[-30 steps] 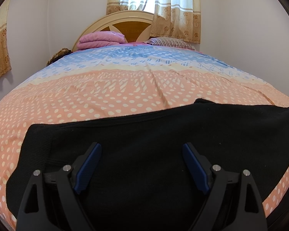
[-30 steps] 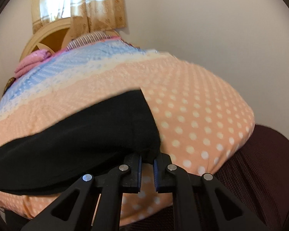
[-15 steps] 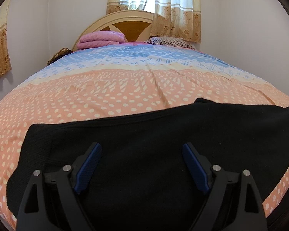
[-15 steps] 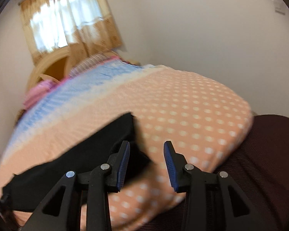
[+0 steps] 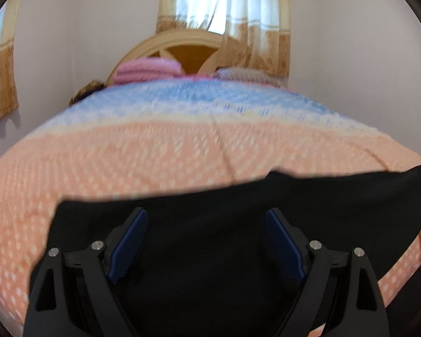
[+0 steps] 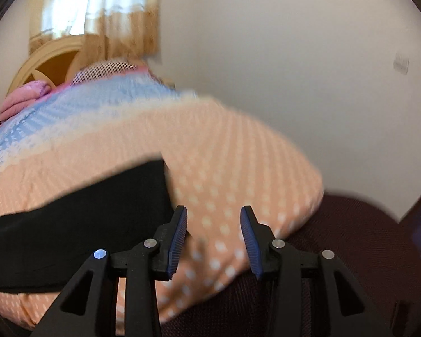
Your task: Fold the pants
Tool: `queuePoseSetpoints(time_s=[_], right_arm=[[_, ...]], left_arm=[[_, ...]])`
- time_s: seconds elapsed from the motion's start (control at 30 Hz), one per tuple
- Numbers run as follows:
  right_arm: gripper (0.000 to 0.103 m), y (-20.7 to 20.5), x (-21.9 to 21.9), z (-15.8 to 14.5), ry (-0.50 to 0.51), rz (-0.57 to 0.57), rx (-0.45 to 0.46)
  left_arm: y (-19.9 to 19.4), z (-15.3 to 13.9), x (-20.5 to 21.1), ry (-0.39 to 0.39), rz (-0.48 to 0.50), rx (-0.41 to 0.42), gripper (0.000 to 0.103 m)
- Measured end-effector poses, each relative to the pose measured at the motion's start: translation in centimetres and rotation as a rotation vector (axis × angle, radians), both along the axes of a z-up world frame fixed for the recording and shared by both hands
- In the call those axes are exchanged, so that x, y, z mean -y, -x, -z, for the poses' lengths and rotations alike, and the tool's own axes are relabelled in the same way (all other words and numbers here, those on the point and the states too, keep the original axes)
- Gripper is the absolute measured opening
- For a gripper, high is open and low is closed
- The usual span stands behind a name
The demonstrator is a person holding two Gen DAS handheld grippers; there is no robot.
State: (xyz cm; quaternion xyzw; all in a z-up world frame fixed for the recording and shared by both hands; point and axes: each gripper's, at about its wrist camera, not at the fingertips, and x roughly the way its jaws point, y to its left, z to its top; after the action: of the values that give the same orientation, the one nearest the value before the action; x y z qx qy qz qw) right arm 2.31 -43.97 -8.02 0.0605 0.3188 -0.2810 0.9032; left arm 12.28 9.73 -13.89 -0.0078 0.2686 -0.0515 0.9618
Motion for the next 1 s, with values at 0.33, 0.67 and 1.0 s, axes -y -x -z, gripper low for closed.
queuePoseSetpoints(time_s=[0.33,0.67,1.0], right_arm=[[0.048,-6.0,-7.9,1.6,-0.082,-0.391,0.001],[0.048,-4.7,-5.9,7.0,-0.053,-0.356,-0.256],[0.048,-8.3,-16.5,5.5,-0.174,-0.690,-0.141]], left_arm=[[-7.0,-1.3,7.5,-0.132,0.147,-0.077,0.103],[-8.5,2.7,5.7,-0.056,0.149,-0.218,0.103],[-4.4,-0.6,7.7,-0.027,0.159,-0.049,0.103]])
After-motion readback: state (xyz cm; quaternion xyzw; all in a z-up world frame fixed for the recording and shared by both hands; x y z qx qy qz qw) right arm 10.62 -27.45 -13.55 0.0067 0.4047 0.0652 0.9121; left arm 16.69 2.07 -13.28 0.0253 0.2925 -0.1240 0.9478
